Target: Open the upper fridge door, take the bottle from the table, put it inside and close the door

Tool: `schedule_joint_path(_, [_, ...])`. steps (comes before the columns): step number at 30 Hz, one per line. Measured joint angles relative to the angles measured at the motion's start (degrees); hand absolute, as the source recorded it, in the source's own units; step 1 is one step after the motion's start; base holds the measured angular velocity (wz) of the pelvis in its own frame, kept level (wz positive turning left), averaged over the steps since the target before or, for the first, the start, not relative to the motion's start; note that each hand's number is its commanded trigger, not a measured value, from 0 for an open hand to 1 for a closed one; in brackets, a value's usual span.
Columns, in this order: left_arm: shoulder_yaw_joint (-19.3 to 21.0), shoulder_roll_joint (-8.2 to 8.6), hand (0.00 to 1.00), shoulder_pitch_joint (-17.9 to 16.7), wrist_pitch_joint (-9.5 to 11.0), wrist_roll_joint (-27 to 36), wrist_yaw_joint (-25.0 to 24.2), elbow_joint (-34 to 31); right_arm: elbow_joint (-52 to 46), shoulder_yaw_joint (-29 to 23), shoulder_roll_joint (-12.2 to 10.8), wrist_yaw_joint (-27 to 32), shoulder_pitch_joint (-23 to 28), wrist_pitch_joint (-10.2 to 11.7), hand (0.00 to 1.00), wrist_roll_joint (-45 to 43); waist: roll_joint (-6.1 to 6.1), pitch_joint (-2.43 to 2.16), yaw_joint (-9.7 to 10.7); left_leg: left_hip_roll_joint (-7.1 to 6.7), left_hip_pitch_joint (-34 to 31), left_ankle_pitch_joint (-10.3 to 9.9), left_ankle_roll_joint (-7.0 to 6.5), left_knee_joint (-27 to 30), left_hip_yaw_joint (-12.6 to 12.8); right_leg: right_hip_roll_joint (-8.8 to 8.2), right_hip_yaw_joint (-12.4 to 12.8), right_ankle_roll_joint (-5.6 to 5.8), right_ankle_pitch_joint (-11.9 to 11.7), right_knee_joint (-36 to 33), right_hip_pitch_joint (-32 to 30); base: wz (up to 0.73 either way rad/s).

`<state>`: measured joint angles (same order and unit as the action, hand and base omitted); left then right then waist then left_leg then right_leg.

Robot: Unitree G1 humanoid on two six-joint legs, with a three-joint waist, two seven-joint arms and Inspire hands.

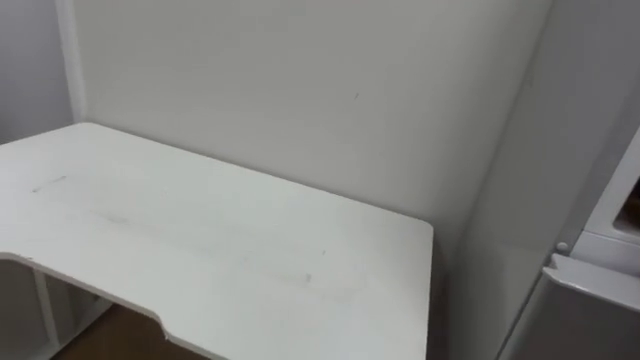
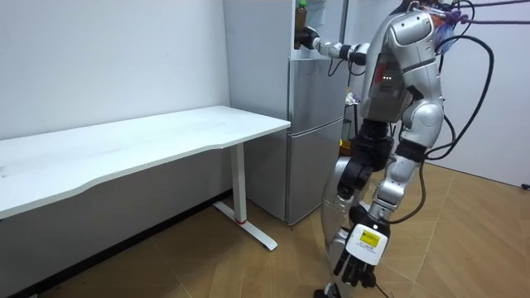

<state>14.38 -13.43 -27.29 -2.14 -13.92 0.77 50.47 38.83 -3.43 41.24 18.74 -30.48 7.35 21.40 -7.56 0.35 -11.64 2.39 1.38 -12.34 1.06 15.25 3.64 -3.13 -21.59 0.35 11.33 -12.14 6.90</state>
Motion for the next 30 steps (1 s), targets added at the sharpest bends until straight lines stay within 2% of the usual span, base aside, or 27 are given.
schedule_joint_path(3, [0.0,-0.68,0.0,0.0,0.0,0.1,0.0,-0.3,1.2,0.0,0.3,0.0,0.0,1.5,1.0,0.4,0.33,0.01,0.0,0.0,-0.9,0.0,0.04,0.6,-0.5,0.17,-0.6,-0.37,-0.2,0.6,-0.2,0.13])
schedule_joint_path(5, [0.0,-1.01,0.0,0.1,-0.3,0.8,0.1,-0.7,1.3,0.1,0.3,0.0,-0.6,1.4,0.6,0.7,0.78,-0.06,0.0,-0.04,-1.1,0.0,0.04,0.6,-0.5,0.12,-0.6,-0.48,-0.1,0.6,-0.6,0.0])
schedule_joint_path(6, [0.0,-1.13,0.0,0.2,-0.5,0.8,0.2,-1.5,1.5,0.1,0.3,0.0,-1.3,1.5,0.0,0.7,1.07,-0.06,0.0,-0.09,-1.7,0.0,0.05,0.9,-0.5,0.1,-0.6,-0.65,0.0,1.0,-1.1,0.03])
schedule_joint_path(13, [-0.9,-2.73,0.0,2.2,-0.8,0.9,0.3,-2.1,5.9,1.2,0.3,-0.1,-3.3,3.1,0.0,0.7,1.48,-0.06,0.1,-0.1,-2.6,0.2,0.07,1.6,-1.1,0.37,-1.1,-0.75,-0.3,1.5,-0.9,0.04])
schedule_joint_path(19, [-1.6,-2.89,0.0,3.3,-1.6,0.8,1.5,-1.9,10.3,1.3,1.0,-1.7,-4.1,3.1,0.0,0.6,1.49,0.01,-0.8,0.01,-2.9,0.1,-0.08,2.5,-1.1,0.39,-1.1,-0.71,-0.4,1.5,-0.9,0.01])
schedule_joint_path(22, [-1.7,-2.89,0.0,3.2,-1.7,0.9,2.0,-1.9,11.0,1.7,2.4,-3.7,-3.4,3.1,0.0,0.5,1.15,0.13,-1.5,0.01,-2.8,0.1,-0.08,2.5,-1.2,0.38,-1.1,-0.71,-0.4,1.5,-0.9,0.0])
schedule_joint_path(25, [-1.7,-2.9,0.0,3.2,-2.1,0.9,2.5,-1.9,11.8,1.7,2.4,-4.8,-3.1,3.1,0.0,0.5,0.68,0.13,-1.5,0.04,-2.6,0.1,-0.07,2.5,-1.2,0.41,-1.1,-0.75,-0.5,1.5,-0.8,0.0])
schedule_joint_path(27, [-1.7,-3.0,0.0,3.1,-2.2,0.9,2.8,-1.9,12.2,1.7,2.4,-5.8,-3.1,3.0,0.0,0.5,0.16,0.38,-1.5,0.05,-2.2,0.1,-0.06,2.4,-1.2,0.44,-1.1,-0.76,-0.5,1.5,-0.4,0.0])
schedule_joint_path(30, [-1.8,-3.01,0.0,3.3,-2.2,0.9,2.9,-2.0,12.3,2.1,2.5,-6.9,-3.1,2.4,0.0,0.6,-0.19,0.44,-1.4,0.05,-1.8,-0.1,-0.05,2.4,-1.1,0.44,-0.9,-0.7,-0.4,1.7,0.0,-0.01])
